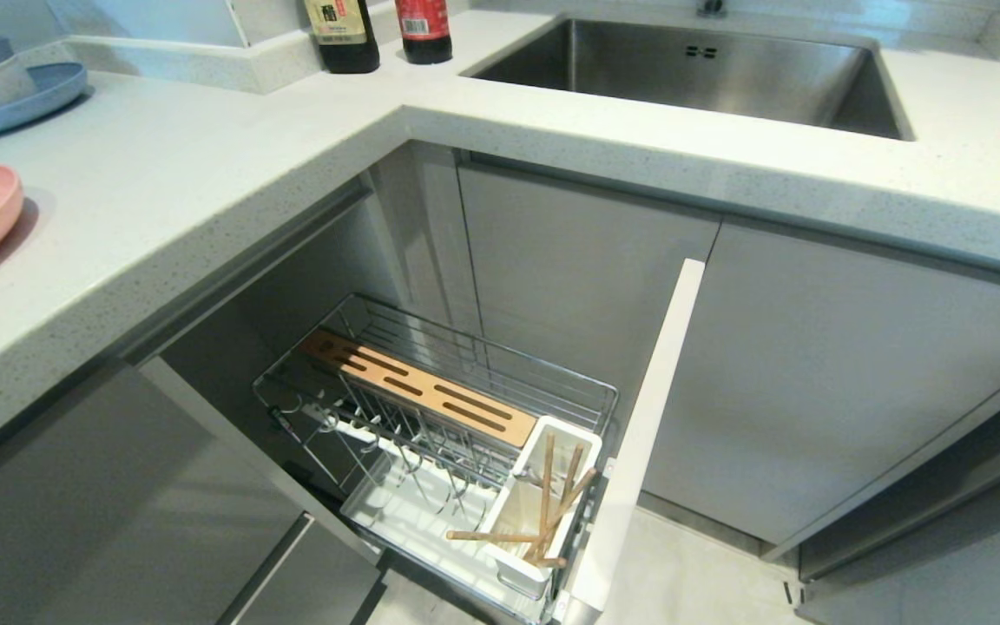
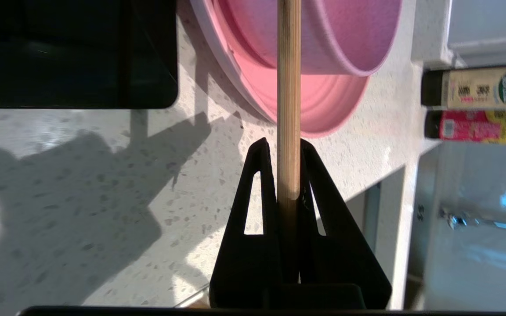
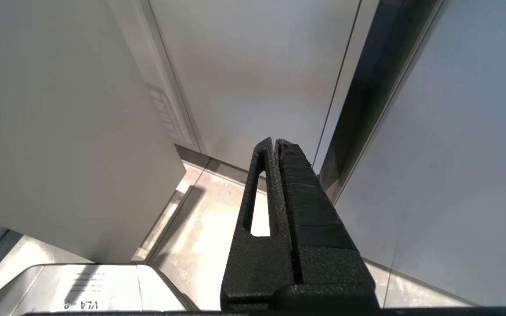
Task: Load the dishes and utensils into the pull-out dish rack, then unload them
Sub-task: Take the chopsticks out of the cupboard
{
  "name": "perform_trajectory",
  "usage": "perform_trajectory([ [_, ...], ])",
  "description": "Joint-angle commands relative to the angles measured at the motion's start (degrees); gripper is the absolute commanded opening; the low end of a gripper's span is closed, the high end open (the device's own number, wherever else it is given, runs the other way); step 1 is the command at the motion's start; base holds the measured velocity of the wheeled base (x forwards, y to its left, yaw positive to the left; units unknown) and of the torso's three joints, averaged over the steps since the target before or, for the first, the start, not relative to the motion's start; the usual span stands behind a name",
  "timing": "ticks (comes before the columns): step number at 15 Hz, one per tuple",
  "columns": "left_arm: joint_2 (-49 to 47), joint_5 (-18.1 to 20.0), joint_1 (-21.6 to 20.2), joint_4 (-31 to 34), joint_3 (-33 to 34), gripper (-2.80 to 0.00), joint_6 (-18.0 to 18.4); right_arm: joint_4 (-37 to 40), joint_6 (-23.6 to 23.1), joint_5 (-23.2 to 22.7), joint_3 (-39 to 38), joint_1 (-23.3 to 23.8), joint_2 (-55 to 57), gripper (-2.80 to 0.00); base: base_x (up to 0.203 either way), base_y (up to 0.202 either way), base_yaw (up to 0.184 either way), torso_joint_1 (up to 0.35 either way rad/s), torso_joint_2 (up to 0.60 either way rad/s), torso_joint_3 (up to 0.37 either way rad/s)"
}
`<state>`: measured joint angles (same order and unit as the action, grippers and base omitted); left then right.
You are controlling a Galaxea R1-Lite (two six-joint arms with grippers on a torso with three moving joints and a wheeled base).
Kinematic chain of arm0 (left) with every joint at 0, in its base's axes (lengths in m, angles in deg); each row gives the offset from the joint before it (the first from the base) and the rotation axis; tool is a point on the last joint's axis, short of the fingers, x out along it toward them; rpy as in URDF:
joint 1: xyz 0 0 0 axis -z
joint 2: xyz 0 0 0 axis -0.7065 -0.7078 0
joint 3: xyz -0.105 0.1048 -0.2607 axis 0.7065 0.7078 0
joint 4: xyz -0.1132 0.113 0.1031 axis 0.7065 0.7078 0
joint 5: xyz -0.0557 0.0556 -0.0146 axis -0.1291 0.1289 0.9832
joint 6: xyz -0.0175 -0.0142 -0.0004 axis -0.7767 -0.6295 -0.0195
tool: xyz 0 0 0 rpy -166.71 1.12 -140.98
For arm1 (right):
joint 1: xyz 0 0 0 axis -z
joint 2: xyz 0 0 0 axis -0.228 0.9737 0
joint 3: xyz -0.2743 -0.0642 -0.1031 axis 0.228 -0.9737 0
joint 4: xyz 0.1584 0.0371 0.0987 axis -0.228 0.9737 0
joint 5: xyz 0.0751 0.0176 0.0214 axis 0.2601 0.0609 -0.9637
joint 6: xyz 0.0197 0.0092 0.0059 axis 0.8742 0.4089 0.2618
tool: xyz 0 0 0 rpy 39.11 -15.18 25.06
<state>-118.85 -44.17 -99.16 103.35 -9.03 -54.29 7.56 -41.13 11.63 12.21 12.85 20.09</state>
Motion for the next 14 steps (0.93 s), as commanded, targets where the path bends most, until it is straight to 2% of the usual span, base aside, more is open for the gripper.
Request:
perform_trajectory([
  [1,-1.6,2.3,0.0,0.1,0.1,-2.8,-0.3,0.0,0.0,0.0,-0.1,0.0,0.0,-2.8,0.0,0.0,0.0,0.0,0.0,0.0],
  [14,-3.7,7.8,0.0,-3.4,1.6,-2.8,-0.3,0.0,0.0,0.0,-0.1,0.0,0.0,-2.8,0.0,0.0,0.0,0.0,0.0,0.0],
])
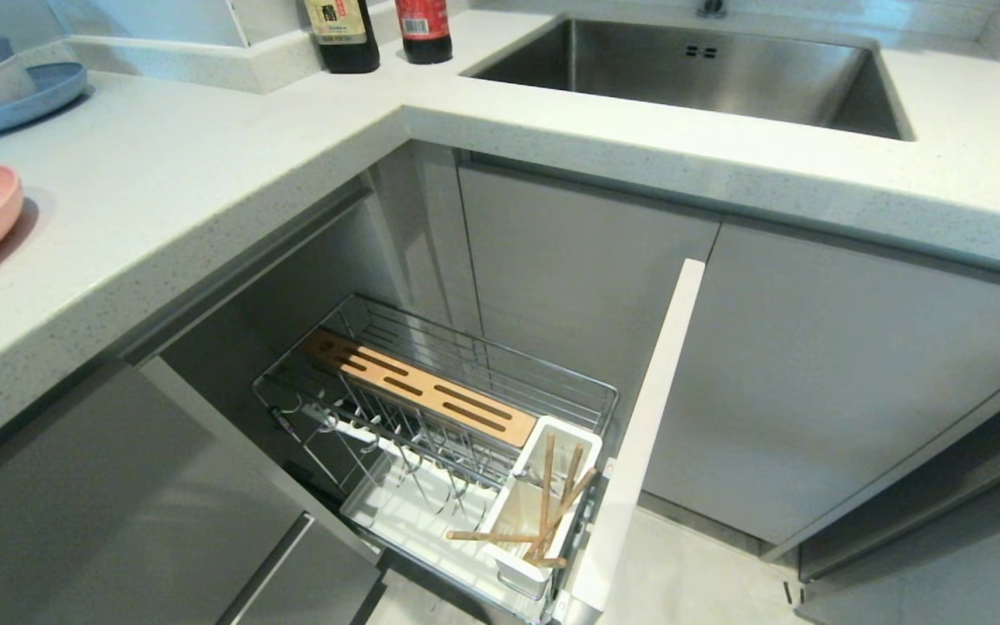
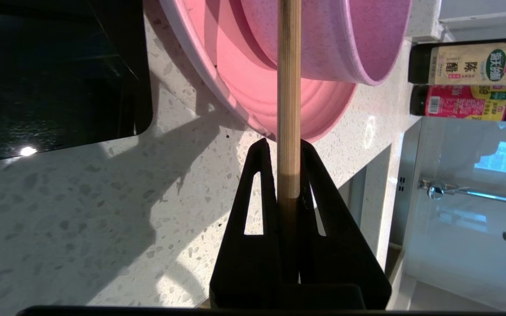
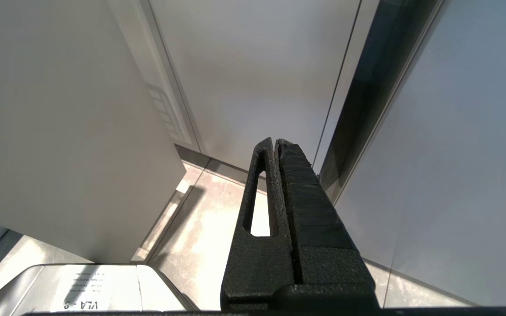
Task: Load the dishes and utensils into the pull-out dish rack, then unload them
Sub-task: Take the chopsticks out of the cupboard
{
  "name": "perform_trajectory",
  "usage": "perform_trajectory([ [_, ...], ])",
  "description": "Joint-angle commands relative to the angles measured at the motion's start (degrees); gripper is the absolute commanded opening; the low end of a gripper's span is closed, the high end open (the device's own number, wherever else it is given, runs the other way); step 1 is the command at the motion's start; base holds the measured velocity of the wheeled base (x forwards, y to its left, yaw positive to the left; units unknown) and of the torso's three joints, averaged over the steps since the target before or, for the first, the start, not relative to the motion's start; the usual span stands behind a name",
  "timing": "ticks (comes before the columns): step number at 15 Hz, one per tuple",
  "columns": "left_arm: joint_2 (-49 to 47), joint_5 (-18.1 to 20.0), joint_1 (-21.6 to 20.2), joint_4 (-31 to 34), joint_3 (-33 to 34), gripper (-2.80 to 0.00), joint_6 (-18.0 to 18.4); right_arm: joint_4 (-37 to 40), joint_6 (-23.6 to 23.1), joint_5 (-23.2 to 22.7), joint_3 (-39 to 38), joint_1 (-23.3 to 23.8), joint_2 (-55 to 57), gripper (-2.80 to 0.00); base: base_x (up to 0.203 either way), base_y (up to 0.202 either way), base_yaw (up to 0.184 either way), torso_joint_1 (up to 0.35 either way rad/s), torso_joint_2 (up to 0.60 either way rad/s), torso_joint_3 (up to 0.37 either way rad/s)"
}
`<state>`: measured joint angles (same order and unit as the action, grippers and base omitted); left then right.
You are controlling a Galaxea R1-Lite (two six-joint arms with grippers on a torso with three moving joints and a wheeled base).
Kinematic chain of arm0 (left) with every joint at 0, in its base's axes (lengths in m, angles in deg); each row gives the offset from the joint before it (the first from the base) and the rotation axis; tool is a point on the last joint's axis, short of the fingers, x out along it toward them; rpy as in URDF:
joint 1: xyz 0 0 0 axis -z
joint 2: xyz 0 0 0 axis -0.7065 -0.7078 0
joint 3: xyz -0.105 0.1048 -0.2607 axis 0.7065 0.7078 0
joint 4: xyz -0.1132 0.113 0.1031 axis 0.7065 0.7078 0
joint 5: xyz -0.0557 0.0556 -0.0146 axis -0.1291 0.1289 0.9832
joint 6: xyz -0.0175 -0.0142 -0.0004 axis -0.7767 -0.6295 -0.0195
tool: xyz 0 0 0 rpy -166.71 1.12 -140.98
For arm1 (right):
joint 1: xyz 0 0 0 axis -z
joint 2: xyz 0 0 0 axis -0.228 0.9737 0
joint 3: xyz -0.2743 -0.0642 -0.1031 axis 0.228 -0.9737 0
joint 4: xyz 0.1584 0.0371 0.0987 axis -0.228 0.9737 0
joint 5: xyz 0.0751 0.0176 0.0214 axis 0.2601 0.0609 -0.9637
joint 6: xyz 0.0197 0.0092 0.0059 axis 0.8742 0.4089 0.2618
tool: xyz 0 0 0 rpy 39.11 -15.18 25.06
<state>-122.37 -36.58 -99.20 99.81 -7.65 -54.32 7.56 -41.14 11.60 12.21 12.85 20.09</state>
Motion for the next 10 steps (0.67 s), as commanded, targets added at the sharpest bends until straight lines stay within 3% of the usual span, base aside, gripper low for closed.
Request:
perform_trajectory([
  [1,-0.1,1.0,-0.1,-0.2,0.3,-2.8,-0.3,0.0,0.0,0.0,-0.1,0.0,0.0,-2.8,0.0,0.0,0.0,0.0,0.0,0.0],
  [10,-0.7,3.3,-0.1,-1.7,0.8,-2.8,-0.2,0.0,0.0,0.0,-0.1,0.0,0.0,-2.8,0.0,0.0,0.0,0.0,0.0,0.0],
])
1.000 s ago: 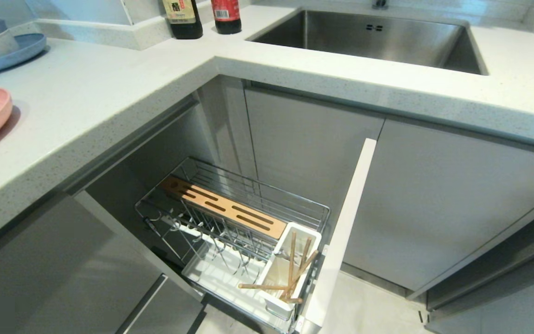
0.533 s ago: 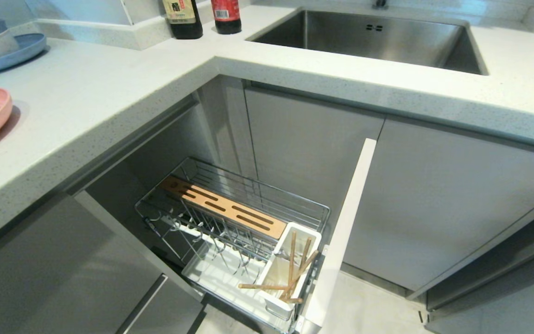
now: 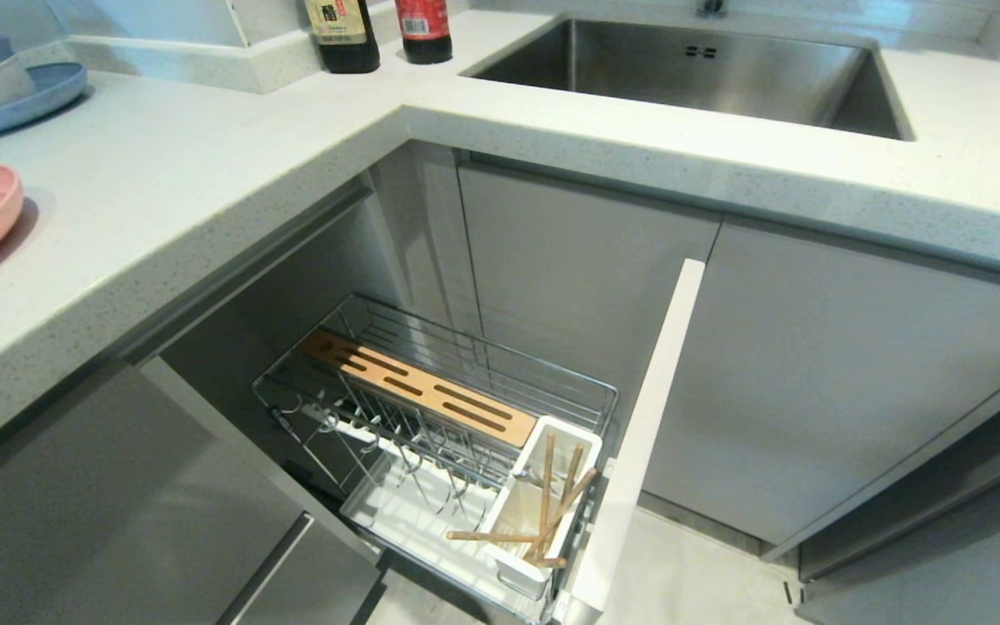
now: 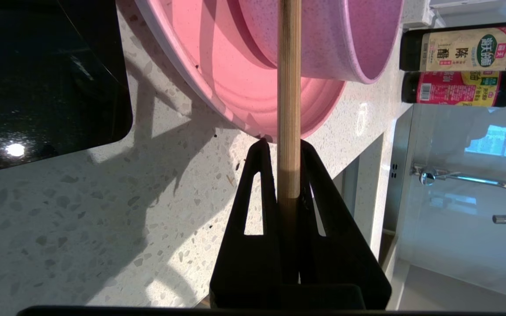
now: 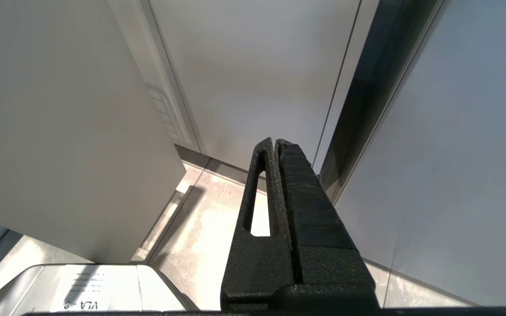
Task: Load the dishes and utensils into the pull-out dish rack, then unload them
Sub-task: Take the chopsticks out of the cupboard
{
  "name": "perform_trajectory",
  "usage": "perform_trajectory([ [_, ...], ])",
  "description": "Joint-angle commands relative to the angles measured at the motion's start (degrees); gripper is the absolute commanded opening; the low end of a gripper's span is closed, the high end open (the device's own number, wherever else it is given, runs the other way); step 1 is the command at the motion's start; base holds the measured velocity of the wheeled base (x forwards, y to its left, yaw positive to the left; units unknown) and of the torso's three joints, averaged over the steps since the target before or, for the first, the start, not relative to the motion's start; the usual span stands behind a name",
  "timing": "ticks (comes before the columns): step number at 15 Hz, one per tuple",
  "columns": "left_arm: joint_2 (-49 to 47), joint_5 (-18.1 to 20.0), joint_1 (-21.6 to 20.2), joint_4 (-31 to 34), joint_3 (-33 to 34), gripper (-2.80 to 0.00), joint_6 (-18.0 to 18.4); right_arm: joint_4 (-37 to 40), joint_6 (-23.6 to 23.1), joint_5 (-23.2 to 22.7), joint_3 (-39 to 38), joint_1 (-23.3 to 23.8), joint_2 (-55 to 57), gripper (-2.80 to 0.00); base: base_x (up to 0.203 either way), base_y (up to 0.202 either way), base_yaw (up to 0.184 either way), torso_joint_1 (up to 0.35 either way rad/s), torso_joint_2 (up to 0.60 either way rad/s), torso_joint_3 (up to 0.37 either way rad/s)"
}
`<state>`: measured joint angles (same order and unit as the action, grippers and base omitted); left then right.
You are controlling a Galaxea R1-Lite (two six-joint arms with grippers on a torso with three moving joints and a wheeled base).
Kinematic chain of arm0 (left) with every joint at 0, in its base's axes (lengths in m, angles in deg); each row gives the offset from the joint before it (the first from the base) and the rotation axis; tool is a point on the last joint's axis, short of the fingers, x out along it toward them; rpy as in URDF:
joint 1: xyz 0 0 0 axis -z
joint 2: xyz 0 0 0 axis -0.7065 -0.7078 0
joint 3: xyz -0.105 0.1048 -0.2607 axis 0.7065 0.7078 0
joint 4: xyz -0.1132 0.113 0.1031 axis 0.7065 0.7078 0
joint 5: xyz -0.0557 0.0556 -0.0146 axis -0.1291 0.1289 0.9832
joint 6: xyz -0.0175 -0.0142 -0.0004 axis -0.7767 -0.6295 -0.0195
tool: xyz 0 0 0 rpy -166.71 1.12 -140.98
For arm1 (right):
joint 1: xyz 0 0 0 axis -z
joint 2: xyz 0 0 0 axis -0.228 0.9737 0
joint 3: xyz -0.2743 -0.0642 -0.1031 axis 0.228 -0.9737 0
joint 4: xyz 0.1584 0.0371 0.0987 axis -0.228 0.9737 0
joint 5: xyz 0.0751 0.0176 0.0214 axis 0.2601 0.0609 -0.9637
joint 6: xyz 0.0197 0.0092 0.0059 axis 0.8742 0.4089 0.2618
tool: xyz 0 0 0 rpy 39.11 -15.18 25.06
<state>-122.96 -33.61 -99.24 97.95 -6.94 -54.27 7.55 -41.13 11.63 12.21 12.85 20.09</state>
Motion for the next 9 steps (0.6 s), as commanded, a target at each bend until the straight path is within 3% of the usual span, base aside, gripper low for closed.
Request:
perform_trajectory([
  [1,-0.2,0.5,0.0,0.2,0.1,-2.8,-0.2,0.0,0.0,0.0,-0.1,0.0,0.0,-2.8,0.0,0.0,0.0,0.0,0.0,0.0],
  [4,-0.1,0.6,0.0,0.2,0.2,-2.8,-0.2,0.1,0.0,0.0,-0.1,0.0,0.0,-2.8,0.0,0.0,0.0,0.0,0.0,0.0],
  [5,-0.1,0.8,0.0,0.2,0.2,0.0,-0.2,0.0,0.0,0.0,-0.1,0.0,0.0,-2.8,0.0,0.0,0.0,0.0,0.0,0.0],
  [9,0.0,0.8,-0.1,0.3,0.2,0.0,-0.2,0.0,0.0,0.0,-0.1,0.0,0.0,-2.8,0.0,0.0,0.0,0.0,0.0,0.0],
])
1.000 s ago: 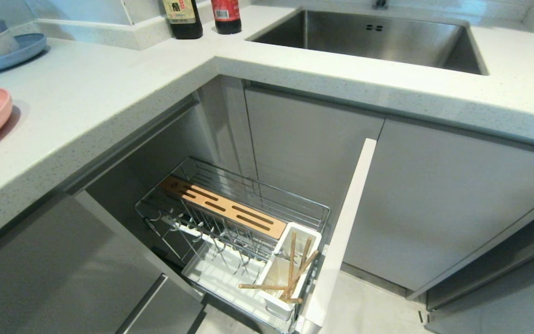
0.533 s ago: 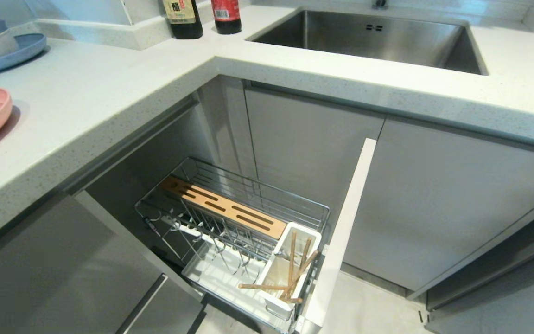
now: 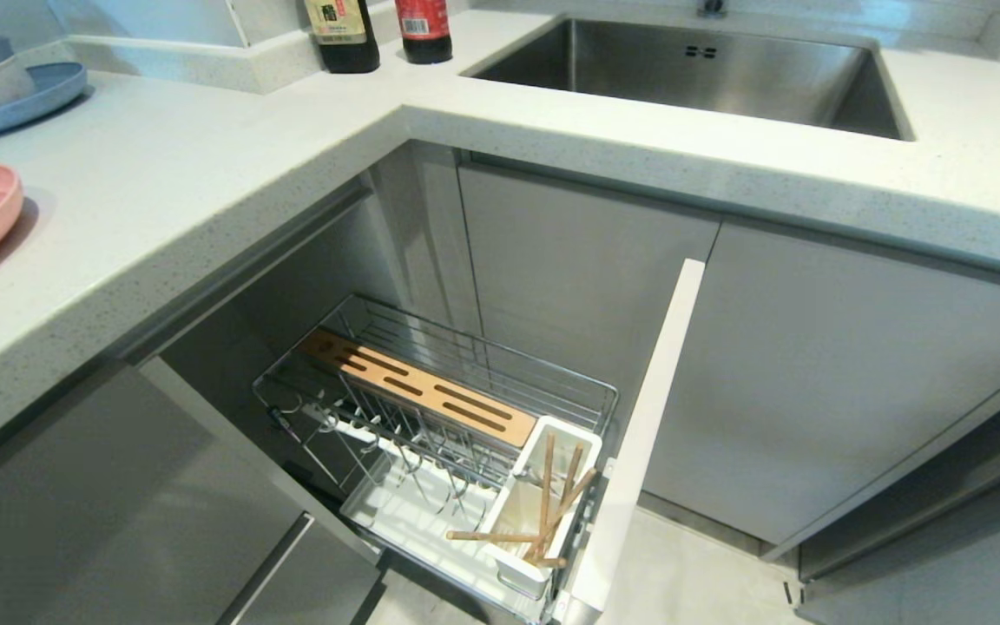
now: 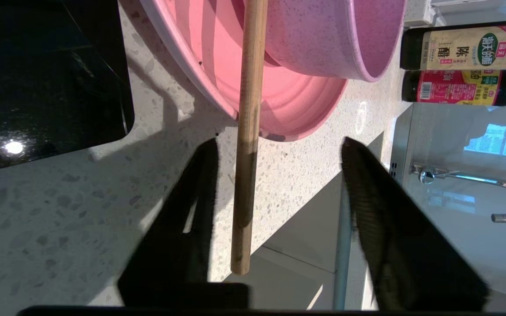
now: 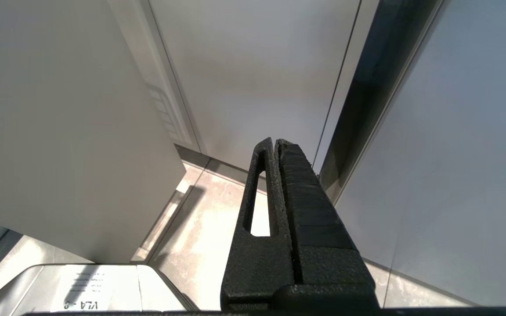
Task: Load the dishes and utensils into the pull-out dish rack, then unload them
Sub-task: Take the chopsticks out of the cupboard
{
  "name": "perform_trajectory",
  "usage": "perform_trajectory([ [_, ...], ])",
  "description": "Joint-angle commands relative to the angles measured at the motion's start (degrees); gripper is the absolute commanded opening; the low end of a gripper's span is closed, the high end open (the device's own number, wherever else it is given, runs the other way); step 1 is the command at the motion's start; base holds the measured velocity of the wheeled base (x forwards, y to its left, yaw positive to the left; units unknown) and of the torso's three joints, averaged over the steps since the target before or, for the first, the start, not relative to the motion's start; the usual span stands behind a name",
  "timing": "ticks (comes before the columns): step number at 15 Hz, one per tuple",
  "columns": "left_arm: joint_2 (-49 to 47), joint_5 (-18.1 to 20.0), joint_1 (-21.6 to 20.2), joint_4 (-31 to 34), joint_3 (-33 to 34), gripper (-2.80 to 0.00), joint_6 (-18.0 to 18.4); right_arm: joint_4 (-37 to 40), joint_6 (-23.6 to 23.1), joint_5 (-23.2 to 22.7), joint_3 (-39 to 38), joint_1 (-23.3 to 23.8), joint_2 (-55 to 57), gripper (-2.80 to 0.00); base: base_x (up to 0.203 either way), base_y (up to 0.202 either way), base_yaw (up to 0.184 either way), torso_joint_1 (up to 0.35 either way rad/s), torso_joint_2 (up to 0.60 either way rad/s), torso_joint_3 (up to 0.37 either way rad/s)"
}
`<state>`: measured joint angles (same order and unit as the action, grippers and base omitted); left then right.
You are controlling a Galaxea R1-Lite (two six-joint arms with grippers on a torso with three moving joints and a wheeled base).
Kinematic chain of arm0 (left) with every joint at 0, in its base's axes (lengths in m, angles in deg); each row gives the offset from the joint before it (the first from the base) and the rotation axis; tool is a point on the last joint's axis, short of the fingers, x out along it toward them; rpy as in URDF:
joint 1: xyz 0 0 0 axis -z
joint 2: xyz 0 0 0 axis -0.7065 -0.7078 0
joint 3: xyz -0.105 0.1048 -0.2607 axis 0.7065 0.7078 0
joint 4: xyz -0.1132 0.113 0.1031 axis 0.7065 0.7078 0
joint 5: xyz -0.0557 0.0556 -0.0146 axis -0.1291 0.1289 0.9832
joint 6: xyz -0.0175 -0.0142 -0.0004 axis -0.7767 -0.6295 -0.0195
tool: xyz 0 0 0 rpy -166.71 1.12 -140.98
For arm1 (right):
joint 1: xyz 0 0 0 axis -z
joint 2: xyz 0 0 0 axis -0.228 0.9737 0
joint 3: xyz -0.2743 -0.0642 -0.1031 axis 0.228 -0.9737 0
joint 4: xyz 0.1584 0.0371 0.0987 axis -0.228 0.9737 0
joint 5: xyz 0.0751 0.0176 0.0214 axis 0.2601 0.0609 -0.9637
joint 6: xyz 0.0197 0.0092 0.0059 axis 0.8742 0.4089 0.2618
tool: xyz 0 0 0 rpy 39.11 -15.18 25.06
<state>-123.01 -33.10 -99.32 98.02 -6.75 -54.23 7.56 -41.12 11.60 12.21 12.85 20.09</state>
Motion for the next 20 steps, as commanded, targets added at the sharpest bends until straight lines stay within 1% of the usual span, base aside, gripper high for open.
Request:
perform_trajectory([
  [1,0.2,0.3,-0.2,0.2,0.0,0.0,-0.3,0.0,0.0,0.0,-0.1,0.0,0.0,-2.8,0.0,0.0,0.0,0.0,0.0,0.0],
  [5,1.9,0.1,-0.7,1.2,0.2,0.0,-0.4,0.0,0.0,0.0,-0.1,0.0,0.0,-2.8,0.0,0.0,0.0,0.0,0.0,0.0],
  [8,3.7,-0.9,-1.4,4.6,0.6,0.0,0.1,0.0,0.0,0.0,-0.1,0.0,0.0,-2.8,0.0,0.0,0.0,0.0,0.0,0.0],
  [9,4.8,-2.0,-1.5,5.6,0.9,0.0,0.2,0.0,0.0,0.0,-0.1,0.0,0.0,-2.8,0.0,0.0,0.0,0.0,0.0,0.0],
  [12,7.6,-6.6,-2.3,6.0,1.5,0.0,0.2,0.0,0.0,0.0,-0.1,0.0,0.0,-2.8,0.0,0.0,0.0,0.0,0.0,0.0],
  [14,10.2,-10.2,-2.9,6.0,1.4,0.0,0.3,0.0,0.0,0.0,-0.1,0.0,0.0,-2.8,0.0,0.0,0.0,0.0,0.0,0.0],
  [16,12.4,-13.5,-3.1,5.8,1.3,0.0,1.3,0.0,0.0,0.0,-0.1,0.0,0.0,-2.8,0.0,0.0,0.0,0.0,0.0,0.0],
  [17,13.7,-15.4,-3.1,5.6,1.1,-2.8,1.6,0.0,0.0,0.0,-0.1,0.0,0.0,-2.8,0.0,0.0,0.0,0.0,0.0,0.0],
  [20,17.5,-22.3,-2.6,4.5,-0.5,-2.8,1.7,0.0,0.0,0.0,-0.1,0.0,0.0,-2.8,0.0,0.0,0.0,0.0,0.0,0.0],
])
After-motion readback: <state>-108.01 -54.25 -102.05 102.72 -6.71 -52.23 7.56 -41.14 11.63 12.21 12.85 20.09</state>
